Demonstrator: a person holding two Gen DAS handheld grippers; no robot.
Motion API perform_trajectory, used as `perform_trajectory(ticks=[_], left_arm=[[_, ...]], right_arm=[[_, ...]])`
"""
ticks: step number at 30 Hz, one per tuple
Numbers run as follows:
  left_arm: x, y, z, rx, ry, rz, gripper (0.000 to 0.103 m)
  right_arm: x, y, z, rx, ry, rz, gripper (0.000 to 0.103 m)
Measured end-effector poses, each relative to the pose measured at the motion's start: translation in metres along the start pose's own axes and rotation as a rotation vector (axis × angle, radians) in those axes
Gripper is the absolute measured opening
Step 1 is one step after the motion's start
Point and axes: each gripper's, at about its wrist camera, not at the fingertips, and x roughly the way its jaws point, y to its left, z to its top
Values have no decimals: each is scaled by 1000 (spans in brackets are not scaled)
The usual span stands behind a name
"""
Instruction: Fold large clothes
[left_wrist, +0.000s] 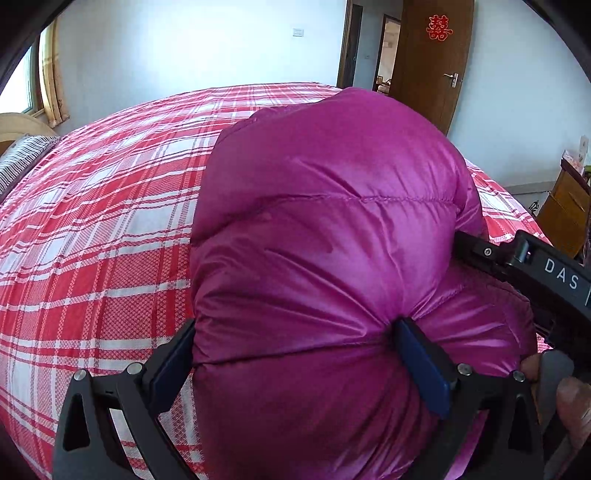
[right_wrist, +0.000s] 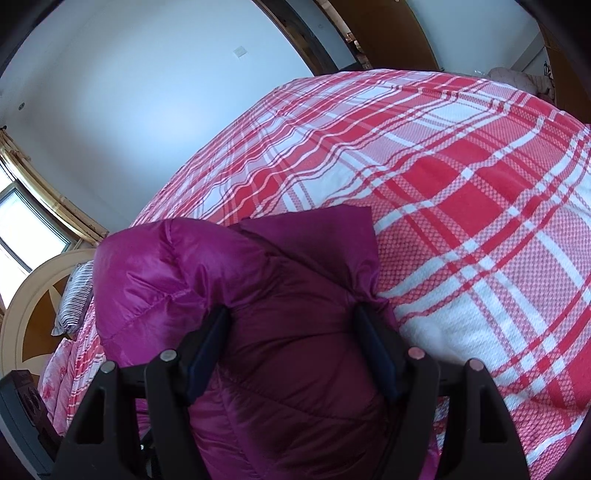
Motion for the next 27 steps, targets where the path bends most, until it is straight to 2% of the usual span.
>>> perform_trajectory(ticks=[25,27], left_arm=[[7,9,-1,-39,29,-61,102],[7,10,-1,-45,32,-73,102]], right_arm=[[0,-2,0,-5,-1,-11,74],[-2,-3,0,0,-12,-3,71]])
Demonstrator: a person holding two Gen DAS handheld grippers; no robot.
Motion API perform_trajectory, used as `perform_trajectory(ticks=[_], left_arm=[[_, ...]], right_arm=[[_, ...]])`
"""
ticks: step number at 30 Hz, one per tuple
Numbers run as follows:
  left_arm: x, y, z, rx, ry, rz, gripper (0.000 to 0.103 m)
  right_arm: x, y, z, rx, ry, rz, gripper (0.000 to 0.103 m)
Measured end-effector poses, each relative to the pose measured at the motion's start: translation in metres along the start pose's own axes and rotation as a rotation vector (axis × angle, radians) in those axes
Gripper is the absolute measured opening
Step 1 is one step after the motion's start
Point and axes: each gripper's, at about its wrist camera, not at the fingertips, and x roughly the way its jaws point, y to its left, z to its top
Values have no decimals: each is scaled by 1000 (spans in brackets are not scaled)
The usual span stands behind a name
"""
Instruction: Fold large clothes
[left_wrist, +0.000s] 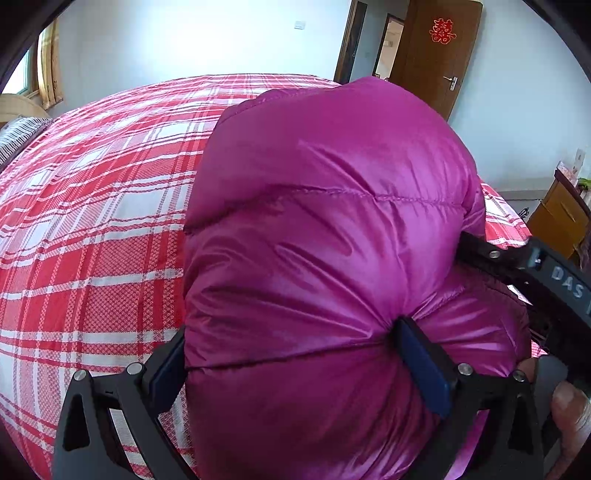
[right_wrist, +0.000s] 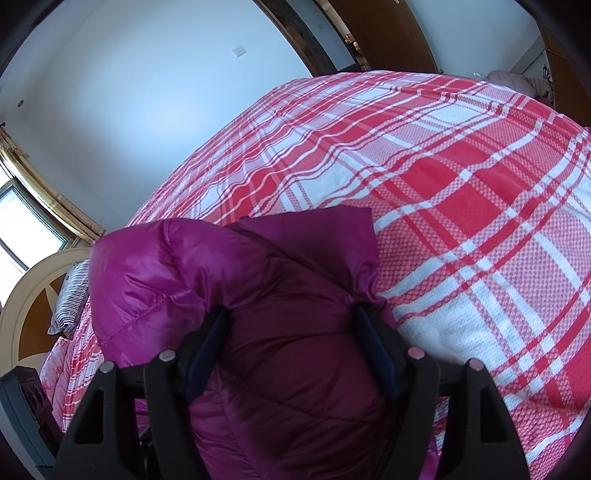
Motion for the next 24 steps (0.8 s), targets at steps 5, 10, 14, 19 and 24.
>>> perform_trajectory(ticks=[5,10,14,19,24], left_arm=[[-1,4,1,-23,12,-42,102],[-13,20,-4,-60,17,-127,102],[-23,44,-13,-113,-8,-243,102],[-22,52,-12,-139,-12,-330,102],[-21,60,-9,-176,-20,-397,102]], right_arm=[[-32,-21,-8,91,-150,46,74],[-28,-22,-5,75,-95,-23,73],[-30,-26,1,34,-44,-17,73],[-28,-31,8,-20,8,-12,74],[-29,-33,18,-28,-16,-25,88]])
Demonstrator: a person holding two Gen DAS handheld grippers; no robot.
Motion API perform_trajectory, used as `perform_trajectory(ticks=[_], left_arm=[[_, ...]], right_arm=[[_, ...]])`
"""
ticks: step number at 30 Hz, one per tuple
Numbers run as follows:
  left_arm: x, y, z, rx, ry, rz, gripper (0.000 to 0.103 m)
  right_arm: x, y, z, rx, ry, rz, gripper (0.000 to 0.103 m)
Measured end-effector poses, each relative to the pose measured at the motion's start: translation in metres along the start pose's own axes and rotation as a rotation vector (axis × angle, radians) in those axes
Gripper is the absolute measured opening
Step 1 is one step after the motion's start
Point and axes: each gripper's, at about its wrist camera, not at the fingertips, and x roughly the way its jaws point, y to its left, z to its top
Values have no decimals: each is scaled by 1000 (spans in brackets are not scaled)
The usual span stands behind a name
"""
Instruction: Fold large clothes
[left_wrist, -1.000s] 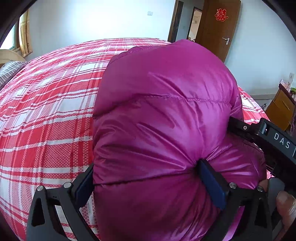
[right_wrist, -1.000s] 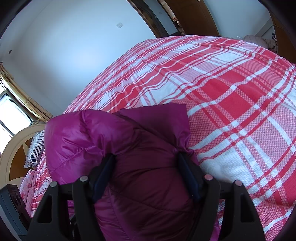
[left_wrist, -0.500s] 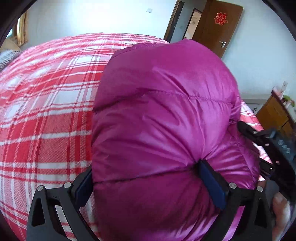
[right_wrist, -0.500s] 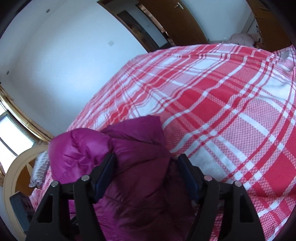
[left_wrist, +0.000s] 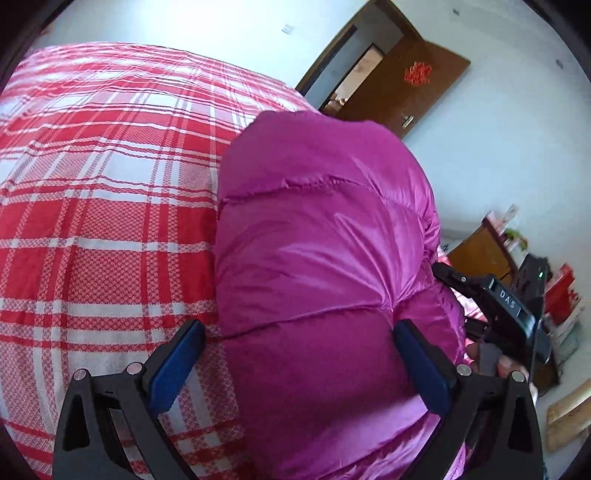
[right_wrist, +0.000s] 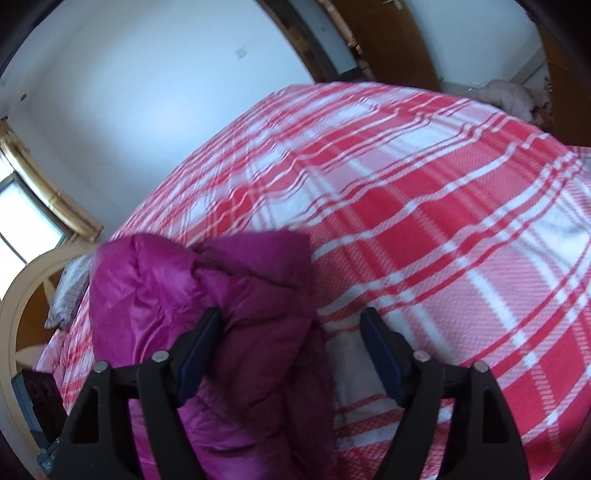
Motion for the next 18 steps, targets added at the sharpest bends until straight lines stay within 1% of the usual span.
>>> perform_trajectory(ticks=[1,2,4,6,7,9,10,11,13,15,16,17,18], left_arm=[[-2,1,-1,-12,-15,-8,102],[-1,1,-1,-11,-22,-3,102],[5,-6,-1,20,4,33,102],[9,-10,1,43,19,44,102],[12,-9,2,42,29,39,102],[12,-2,5,22,37,8,102],[12,1,5,22,37,1,102],[11,1,5,26,36,-1,102],[11,2,4,33,39,1,102],[14,1,4,43,44,-2,102],[15,-2,4,53,46,-2,102],[14,-6,2,68,46,-6,90],[12,-12,0,88,47,-32,77]], right_arm=[[-1,-1,1,1,-11,-12,91],[0,-1,0,-7,-7,-20,91],[6,-2,-2,-23,16,-10,91],[10,0,-2,-45,30,-20,90],[11,1,-1,-51,36,-18,88],[15,4,0,-71,43,6,78],[16,4,0,-82,52,52,66],[16,4,-2,-88,71,92,63],[21,1,-2,-80,95,112,63],[28,-5,1,-45,126,151,63],[32,-8,4,-29,140,175,60],[33,-8,5,-29,147,191,43],[34,-7,6,-34,160,225,37]])
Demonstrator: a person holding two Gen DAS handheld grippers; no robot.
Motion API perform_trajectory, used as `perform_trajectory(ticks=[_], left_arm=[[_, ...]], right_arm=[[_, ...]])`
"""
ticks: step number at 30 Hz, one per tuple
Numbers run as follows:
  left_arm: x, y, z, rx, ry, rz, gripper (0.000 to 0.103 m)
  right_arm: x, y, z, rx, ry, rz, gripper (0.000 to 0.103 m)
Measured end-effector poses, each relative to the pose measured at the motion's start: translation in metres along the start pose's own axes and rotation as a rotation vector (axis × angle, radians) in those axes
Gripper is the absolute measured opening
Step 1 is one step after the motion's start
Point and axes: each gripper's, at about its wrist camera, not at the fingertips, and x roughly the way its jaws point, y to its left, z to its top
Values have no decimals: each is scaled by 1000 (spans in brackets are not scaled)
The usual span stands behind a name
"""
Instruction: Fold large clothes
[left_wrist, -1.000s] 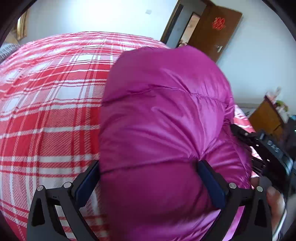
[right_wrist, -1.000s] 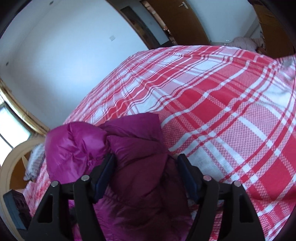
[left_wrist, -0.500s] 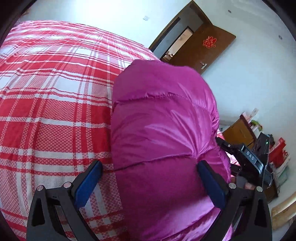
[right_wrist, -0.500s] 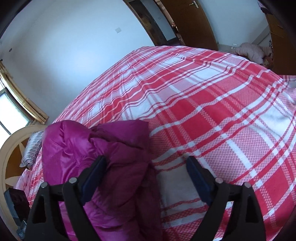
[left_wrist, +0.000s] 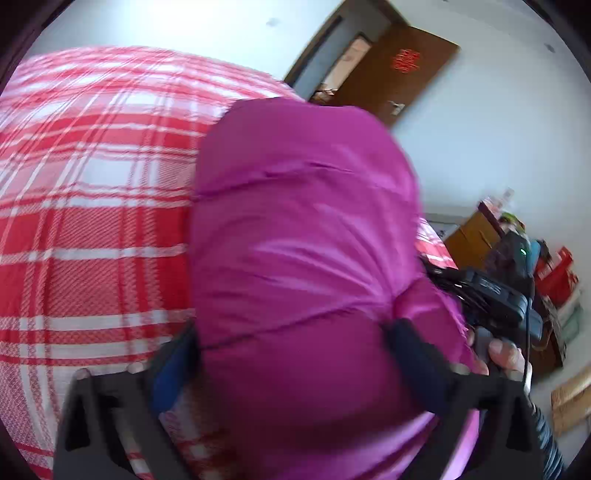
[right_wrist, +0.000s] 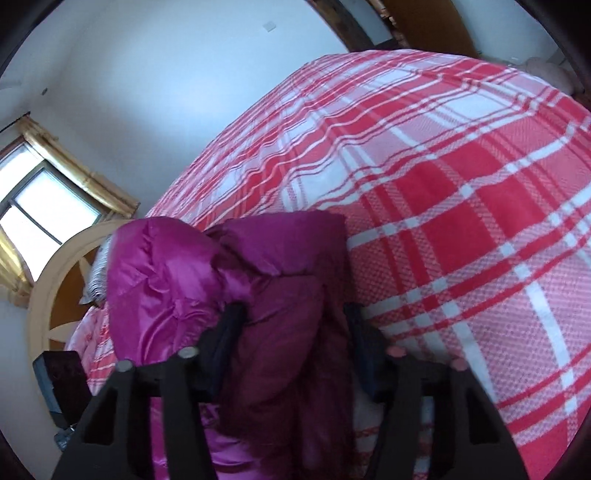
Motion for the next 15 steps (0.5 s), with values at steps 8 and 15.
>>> perform_trajectory(ticks=[8,15], left_arm=[[-53,-25,-2,72,-71,35,39],[-143,-10,-17,103,-191,124,37]], right_arm=[[-18,24,-15,37,-25,116,17],[-10,99,-26,-53,7,246,16]])
